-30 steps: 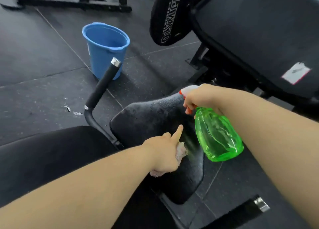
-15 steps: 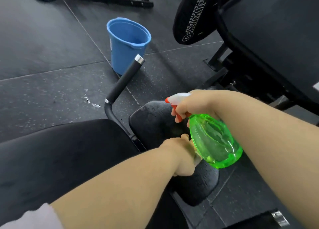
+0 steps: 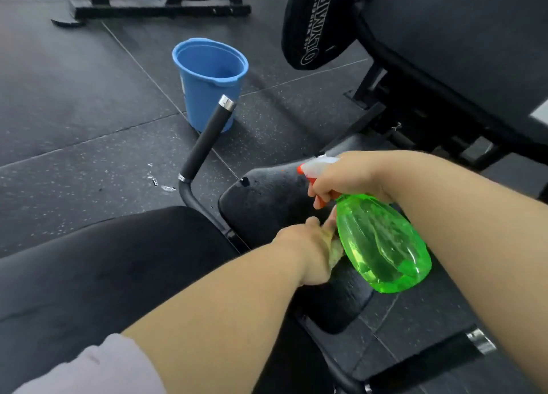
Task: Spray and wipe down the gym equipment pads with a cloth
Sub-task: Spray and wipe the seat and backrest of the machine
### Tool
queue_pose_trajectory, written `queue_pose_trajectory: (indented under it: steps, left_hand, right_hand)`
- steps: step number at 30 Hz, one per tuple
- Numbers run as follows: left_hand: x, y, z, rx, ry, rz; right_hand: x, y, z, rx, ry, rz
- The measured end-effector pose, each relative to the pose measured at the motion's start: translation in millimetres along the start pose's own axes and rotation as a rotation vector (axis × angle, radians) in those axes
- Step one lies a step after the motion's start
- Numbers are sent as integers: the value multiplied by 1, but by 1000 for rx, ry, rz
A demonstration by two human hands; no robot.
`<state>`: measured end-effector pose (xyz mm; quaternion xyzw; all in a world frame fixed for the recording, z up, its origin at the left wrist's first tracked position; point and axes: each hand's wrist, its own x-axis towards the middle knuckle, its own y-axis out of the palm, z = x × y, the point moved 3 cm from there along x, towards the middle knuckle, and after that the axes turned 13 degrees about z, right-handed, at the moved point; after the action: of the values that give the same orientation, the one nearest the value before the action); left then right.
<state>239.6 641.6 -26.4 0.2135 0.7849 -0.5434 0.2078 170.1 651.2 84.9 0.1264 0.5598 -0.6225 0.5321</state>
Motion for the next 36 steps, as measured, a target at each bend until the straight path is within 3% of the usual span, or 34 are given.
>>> queue_pose_trajectory:
  steps: [4,11,17,22,25,29,33,36]
  left_hand:
    - [-8,2,-4,-152,-7,-17]
    - [-29,-13,-32,-13,-43,-81]
    - [-43,-21,-128,-223,172,-237]
    - [-49,3,-224,-348,488,-328]
    - [-45,41,-264,-164,579,-300]
    - [-25,100,-273,20,514,-178]
    - [-7,140,-259,51,456,-83]
    - [2,158,-252,73,428,-29]
  right_hand:
    - [-46,5,-61,199,3,-113]
    - [-124,30,-144,512,-21,-286]
    - [-198,62,-224,805,-29,-535]
    - [-238,105,-297,974,137,-751]
    - [-235,147,-333,897,238,-800]
    - [-197,220,-374,603,300,-910]
    - [-144,303,-419,852,320,-1012]
    - [-112,353,-440,1064,311,-872]
